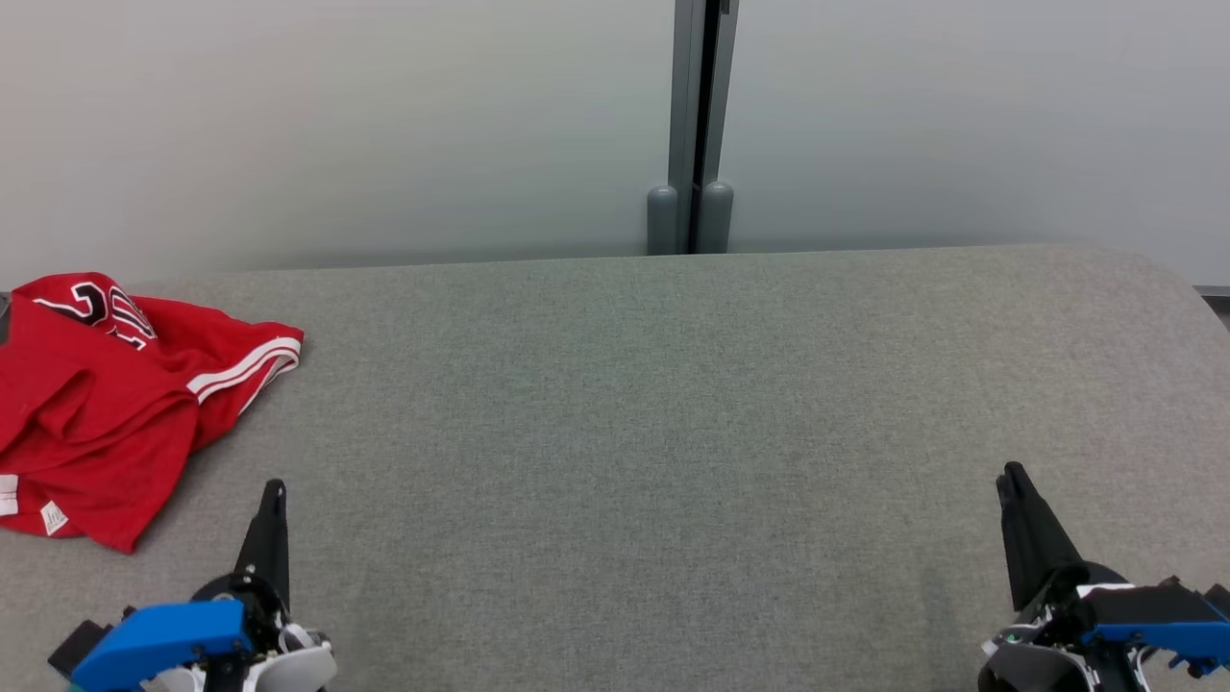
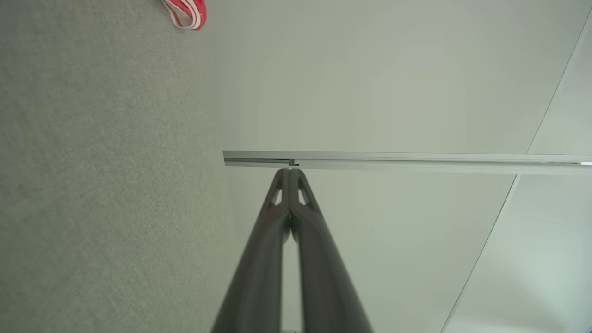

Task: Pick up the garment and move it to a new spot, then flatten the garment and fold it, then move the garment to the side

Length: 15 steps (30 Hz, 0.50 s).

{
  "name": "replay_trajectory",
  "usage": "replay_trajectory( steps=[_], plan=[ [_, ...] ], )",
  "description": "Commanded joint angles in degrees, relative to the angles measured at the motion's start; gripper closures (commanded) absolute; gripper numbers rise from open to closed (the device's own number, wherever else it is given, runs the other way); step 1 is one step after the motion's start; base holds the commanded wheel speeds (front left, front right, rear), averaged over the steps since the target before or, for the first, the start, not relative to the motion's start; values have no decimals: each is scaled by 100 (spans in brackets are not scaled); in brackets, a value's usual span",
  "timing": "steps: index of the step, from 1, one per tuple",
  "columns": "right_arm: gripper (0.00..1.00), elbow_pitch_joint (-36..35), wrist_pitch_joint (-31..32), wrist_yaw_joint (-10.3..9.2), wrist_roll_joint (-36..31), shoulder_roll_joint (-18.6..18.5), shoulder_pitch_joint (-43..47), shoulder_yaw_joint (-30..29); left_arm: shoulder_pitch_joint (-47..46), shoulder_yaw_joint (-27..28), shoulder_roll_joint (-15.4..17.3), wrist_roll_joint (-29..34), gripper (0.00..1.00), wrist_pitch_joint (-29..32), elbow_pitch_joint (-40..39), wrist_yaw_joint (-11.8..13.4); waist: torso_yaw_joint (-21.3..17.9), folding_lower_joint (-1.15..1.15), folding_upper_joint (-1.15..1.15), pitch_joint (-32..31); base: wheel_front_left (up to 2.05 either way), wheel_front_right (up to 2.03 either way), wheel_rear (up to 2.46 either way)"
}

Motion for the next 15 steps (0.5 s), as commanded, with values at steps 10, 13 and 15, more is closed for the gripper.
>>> replay_trajectory(
  steps=[10,13,15],
  plan=[
    [0,13,-252,-9,-304,7,59,135,96,-34,-9,372,0,-249,-31,-1,10,0,0,9,0,0,0],
    [0,-25,-335,-7,-582,4,52,158,81,-33,-8,620,0,-332,-66,-1,12,0,0,13,0,0,0],
    [0,-54,-388,-6,-787,1,48,182,66,-28,-7,808,0,-385,-88,-1,13,0,0,16,0,0,0]
  ],
)
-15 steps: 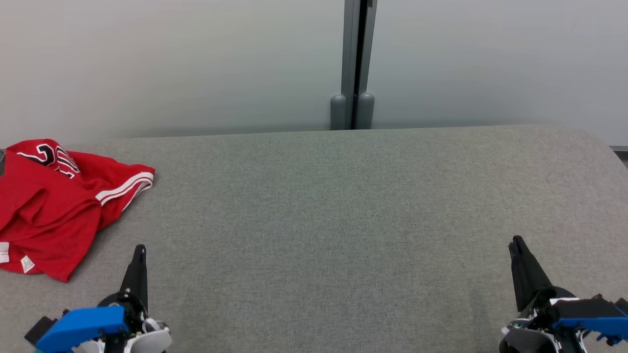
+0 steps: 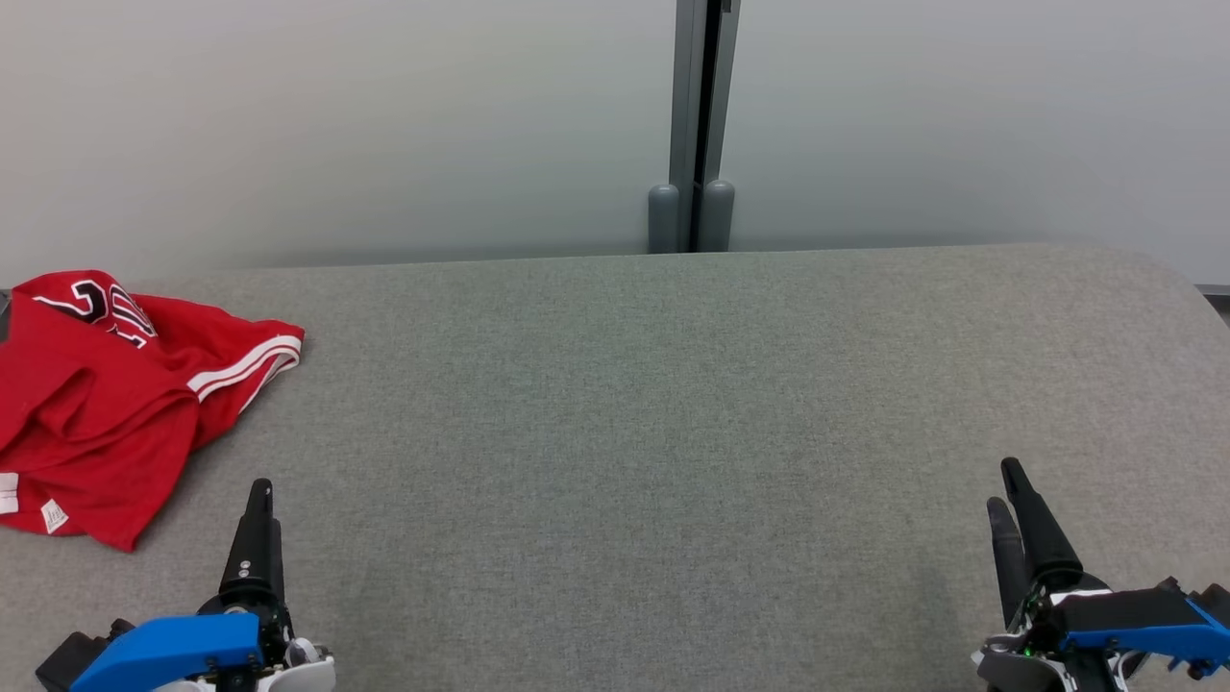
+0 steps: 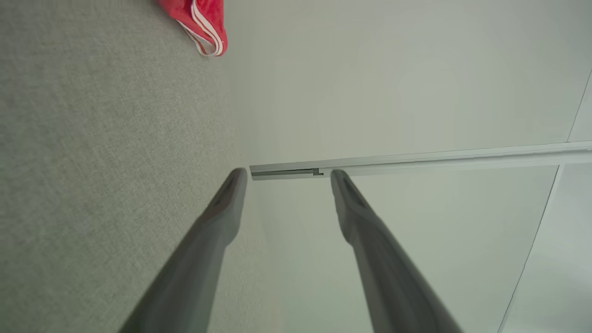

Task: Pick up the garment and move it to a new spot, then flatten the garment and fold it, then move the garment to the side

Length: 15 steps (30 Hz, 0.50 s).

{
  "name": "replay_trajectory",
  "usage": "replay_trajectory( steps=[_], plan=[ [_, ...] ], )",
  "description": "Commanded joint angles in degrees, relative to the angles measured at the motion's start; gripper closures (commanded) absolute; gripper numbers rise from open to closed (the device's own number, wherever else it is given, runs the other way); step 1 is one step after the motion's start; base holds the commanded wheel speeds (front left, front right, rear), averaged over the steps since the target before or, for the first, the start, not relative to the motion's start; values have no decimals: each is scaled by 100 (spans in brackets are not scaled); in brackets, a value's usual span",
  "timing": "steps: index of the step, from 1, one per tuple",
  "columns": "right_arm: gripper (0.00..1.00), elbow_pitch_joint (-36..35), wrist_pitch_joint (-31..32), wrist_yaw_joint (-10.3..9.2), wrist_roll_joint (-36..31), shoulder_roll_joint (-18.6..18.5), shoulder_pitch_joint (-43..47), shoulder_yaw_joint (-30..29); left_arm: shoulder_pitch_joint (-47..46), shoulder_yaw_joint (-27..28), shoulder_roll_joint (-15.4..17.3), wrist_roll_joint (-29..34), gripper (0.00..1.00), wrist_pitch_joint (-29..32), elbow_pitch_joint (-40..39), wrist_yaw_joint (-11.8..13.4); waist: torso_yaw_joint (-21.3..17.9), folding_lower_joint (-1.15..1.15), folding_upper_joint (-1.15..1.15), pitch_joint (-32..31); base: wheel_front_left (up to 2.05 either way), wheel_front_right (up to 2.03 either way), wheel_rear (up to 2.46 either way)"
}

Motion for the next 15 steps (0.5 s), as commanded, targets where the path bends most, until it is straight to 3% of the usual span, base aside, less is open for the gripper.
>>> replay_trajectory(
  steps=[1,15],
  plan=[
    [0,-140,-80,21,-260,-27,-71,42,-181,-15,41,263,0,-77,-140,-3,2,0,0,3,0,0,0],
    [0,-229,-422,28,-1748,-42,-174,270,-267,-113,47,1844,0,-416,-284,128,9,0,0,22,0,0,0]
  ],
)
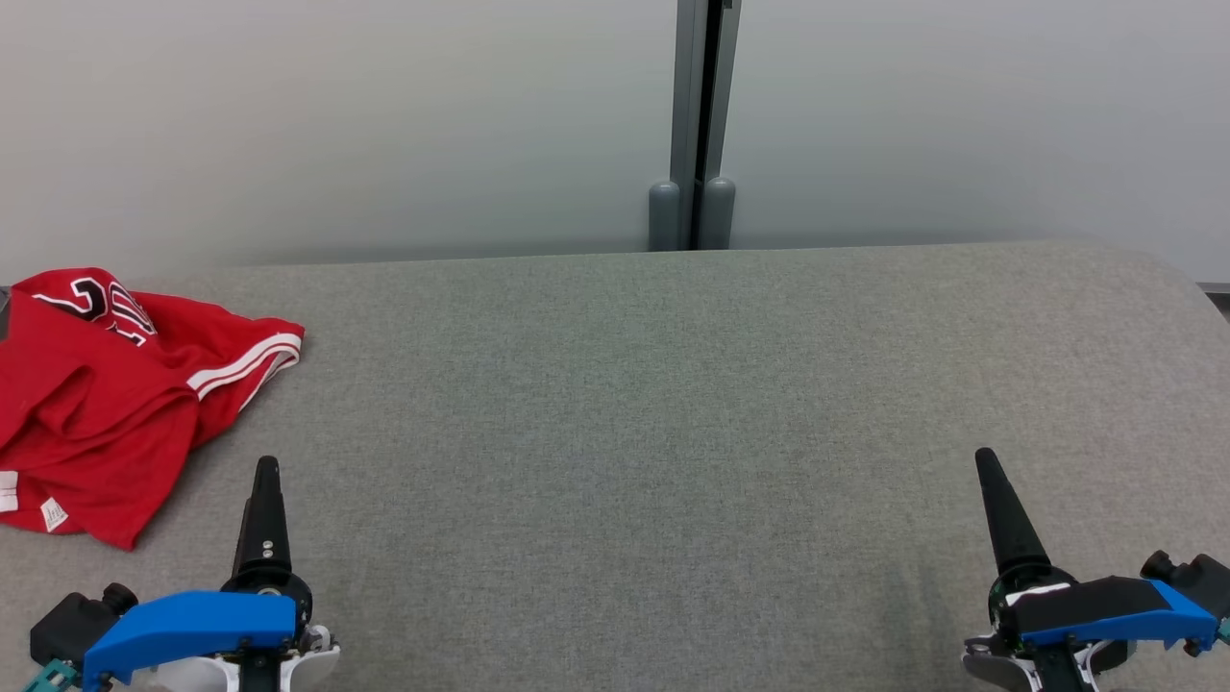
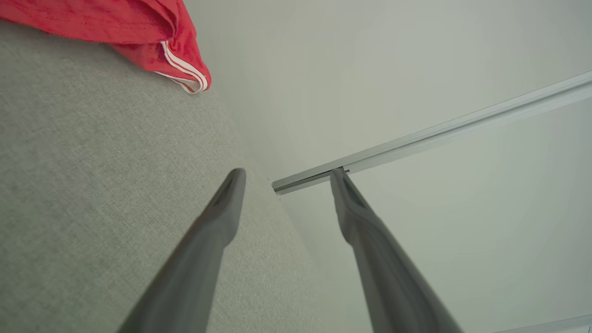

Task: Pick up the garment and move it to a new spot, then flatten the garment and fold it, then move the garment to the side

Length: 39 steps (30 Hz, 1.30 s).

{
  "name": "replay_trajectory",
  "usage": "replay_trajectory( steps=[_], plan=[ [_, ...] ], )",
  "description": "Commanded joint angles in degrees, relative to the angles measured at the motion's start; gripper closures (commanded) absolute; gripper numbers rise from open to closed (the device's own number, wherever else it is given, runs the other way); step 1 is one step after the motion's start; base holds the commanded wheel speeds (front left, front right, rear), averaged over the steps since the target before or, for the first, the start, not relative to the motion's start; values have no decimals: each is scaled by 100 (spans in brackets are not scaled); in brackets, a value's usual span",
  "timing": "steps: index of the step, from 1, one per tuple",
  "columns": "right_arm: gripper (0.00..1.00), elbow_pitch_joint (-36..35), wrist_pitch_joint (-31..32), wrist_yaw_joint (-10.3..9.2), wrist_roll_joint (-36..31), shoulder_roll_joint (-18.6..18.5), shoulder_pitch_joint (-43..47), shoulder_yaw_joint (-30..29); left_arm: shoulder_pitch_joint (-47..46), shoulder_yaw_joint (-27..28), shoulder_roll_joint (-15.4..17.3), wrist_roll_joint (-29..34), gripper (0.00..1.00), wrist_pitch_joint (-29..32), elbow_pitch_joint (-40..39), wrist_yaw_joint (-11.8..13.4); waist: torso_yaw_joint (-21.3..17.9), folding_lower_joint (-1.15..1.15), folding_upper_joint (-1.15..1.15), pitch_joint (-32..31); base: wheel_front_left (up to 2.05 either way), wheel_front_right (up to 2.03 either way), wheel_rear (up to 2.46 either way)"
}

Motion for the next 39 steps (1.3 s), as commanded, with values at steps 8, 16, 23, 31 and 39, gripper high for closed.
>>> replay_trajectory(
  steps=[8,16,23,31,39],
  plan=[
    [0,-48,-235,31,-1024,-45,-231,105,-187,-124,50,1180,0,-227,-146,95,4,0,0,-1,0,0,0],
    [0,53,-373,35,-1716,-52,-296,183,-217,-209,63,2048,0,-364,-58,132,10,0,0,-7,0,0,0],
    [0,196,-506,38,-2312,-58,-352,256,-231,-314,94,2749,0,-495,154,226,14,0,0,-27,0,0,0],
    [0,398,-656,41,-3009,-64,-372,339,-258,-391,129,3428,0,-647,515,330,32,0,0,-60,0,0,0],
    [0,543,-790,44,-3539,-70,-427,403,-390,-476,148,3918,0,-777,844,382,56,0,0,-69,0,0,0]
  ],
)
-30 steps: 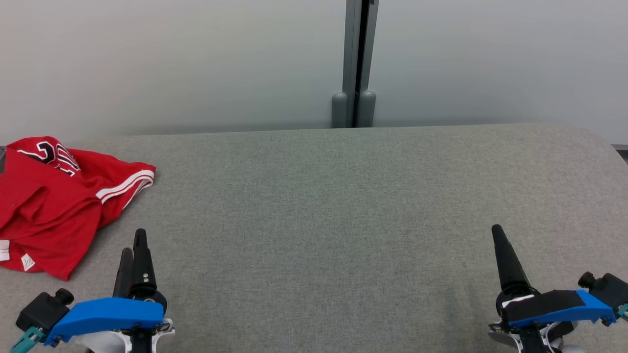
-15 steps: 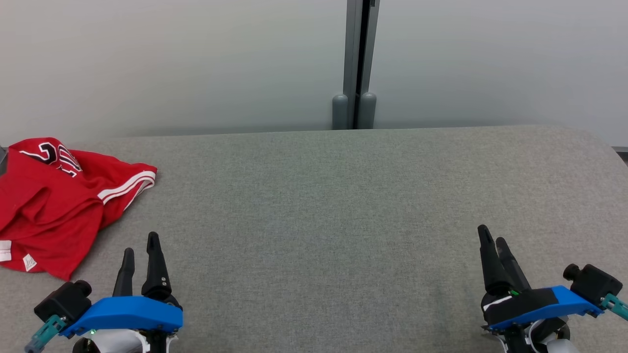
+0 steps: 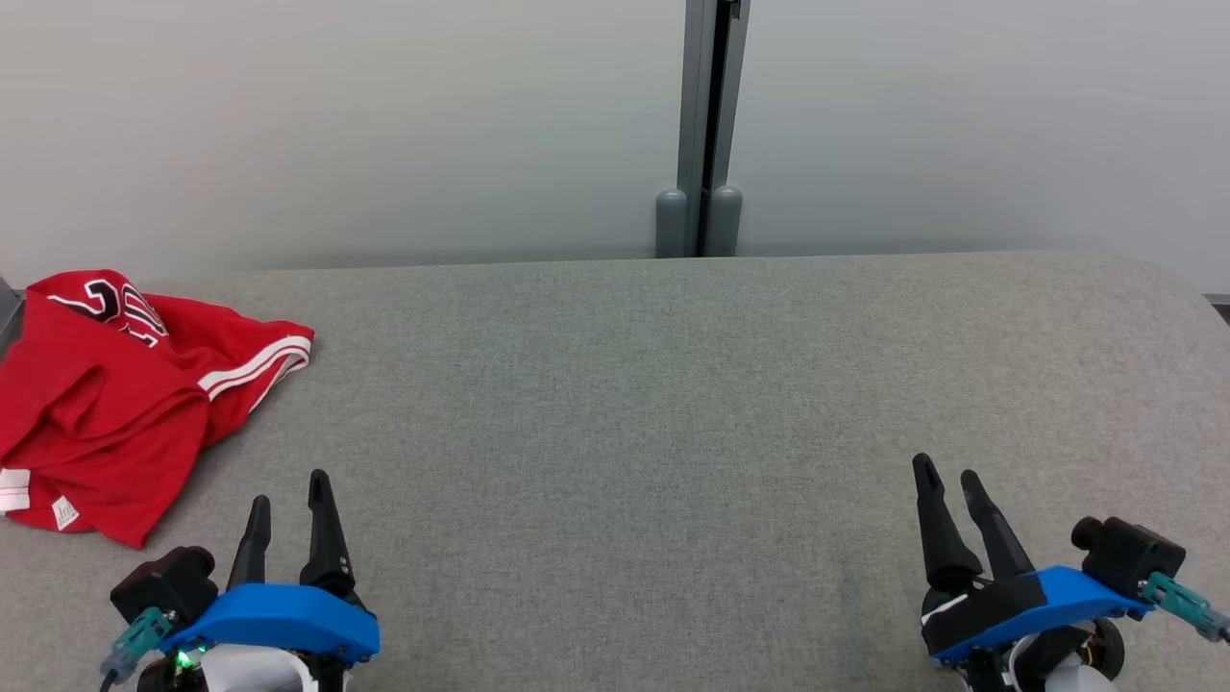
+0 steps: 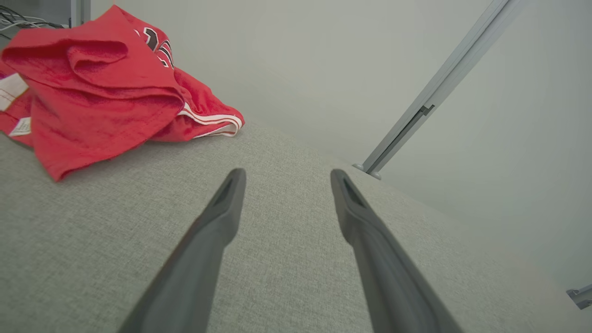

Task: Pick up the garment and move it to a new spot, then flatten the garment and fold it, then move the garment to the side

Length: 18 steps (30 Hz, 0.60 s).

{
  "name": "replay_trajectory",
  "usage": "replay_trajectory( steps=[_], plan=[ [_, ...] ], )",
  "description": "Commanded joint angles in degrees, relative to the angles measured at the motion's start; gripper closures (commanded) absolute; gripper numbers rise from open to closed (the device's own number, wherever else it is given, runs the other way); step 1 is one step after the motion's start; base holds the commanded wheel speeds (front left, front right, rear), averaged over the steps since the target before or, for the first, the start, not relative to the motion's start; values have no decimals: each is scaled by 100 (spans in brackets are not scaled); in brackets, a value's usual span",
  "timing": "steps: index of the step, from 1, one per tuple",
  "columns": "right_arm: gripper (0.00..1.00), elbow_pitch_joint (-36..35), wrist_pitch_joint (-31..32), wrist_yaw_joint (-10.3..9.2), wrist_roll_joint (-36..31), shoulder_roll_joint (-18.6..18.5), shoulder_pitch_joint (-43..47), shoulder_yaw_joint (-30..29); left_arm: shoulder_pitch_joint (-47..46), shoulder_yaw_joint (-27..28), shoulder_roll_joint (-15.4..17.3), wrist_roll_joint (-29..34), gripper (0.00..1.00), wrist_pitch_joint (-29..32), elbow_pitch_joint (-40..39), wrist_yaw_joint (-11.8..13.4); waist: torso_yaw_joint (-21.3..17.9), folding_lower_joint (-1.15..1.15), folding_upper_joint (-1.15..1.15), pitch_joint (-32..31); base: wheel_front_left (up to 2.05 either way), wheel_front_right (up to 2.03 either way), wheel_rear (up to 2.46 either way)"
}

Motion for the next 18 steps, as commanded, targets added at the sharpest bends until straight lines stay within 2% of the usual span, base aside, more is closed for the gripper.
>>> replay_trajectory(
  steps=[1,18],
  plan=[
    [0,-3,-69,37,-181,-47,-159,23,-148,-41,53,162,0,-58,8,28,2,0,0,0,0,0,0],
    [0,207,-307,39,-1143,-58,-246,122,-241,-161,99,1059,0,-299,155,141,14,0,0,-1,0,0,0]
  ],
)
